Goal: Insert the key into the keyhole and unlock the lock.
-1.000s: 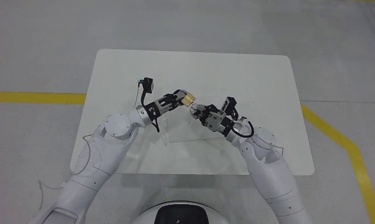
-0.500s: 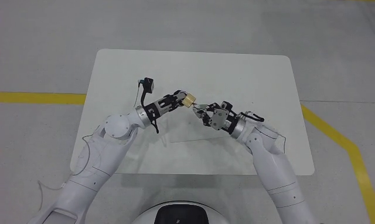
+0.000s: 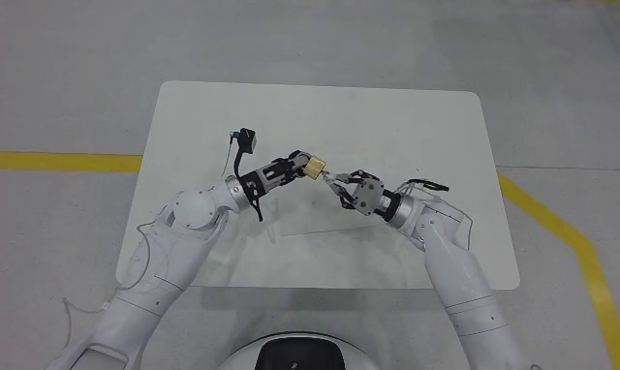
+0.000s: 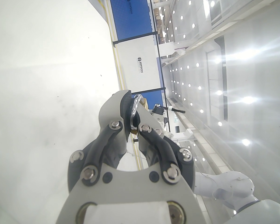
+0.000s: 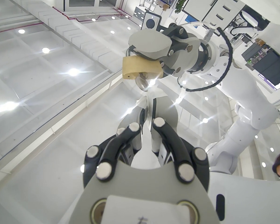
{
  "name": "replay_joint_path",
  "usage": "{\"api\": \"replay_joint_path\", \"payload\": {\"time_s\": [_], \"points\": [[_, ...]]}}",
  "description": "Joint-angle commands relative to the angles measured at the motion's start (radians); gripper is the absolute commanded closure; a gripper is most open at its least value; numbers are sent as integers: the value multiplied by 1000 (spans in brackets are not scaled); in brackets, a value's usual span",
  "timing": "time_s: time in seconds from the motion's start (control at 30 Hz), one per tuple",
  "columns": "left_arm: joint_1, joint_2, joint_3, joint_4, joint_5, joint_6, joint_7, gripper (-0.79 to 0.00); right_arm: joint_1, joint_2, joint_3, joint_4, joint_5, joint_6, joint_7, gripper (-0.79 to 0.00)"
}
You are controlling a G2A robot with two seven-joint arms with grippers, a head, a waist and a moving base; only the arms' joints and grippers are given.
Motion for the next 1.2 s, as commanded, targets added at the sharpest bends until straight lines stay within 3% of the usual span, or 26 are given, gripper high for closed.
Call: {"api": "replay_joint_path", "payload": {"time_s": [0.0,0.23,0.27,0.3,0.33,0.4,0.53,0.63,0.67,0.87,0.9,0.93,1.1,1.17], "points": [[1,0,0,0,6,-8,2,0,0,2,6,2,16,19,1,0],[0,0,-1,4,8,-16,1,0,-8,11,22,-29,-17,-7,0,0],[0,0,-3,5,0,-17,-3,0,-12,13,28,-37,-35,-28,-2,-65],[0,0,-6,6,-11,-15,-9,0,-16,16,35,-55,-77,-66,-17,-360],[-1,0,-9,9,-26,-12,-18,0,-26,19,32,-78,-111,-87,-12,-785],[-5,0,-20,19,-76,8,-36,0,-44,25,42,-109,-158,-129,18,-785],[-16,2,-33,37,-116,14,-78,0,-80,36,47,-175,-341,-215,-68,-785],[-19,2,-33,40,-124,11,-91,0,-92,37,37,-195,-358,-220,-80,-785],[-20,2,-32,41,-123,12,-94,0,-92,37,32,-197,-358,-220,-84,-634],[-24,0,-21,43,-114,9,-104,0,-70,33,0,-184,-350,-225,-87,-560],[-25,0,-19,43,-112,8,-105,0,-65,32,-5,-180,-346,-224,-87,-499],[-25,0,-19,43,-111,7,-104,0,-60,31,-10,-175,-342,-223,-88,-382],[-26,-1,-16,44,-111,5,-106,0,-31,25,-35,-141,-297,-207,-85,-225],[-27,-1,-16,45,-108,3,-106,0,-21,23,-42,-125,-270,-200,-78,-62]]}}
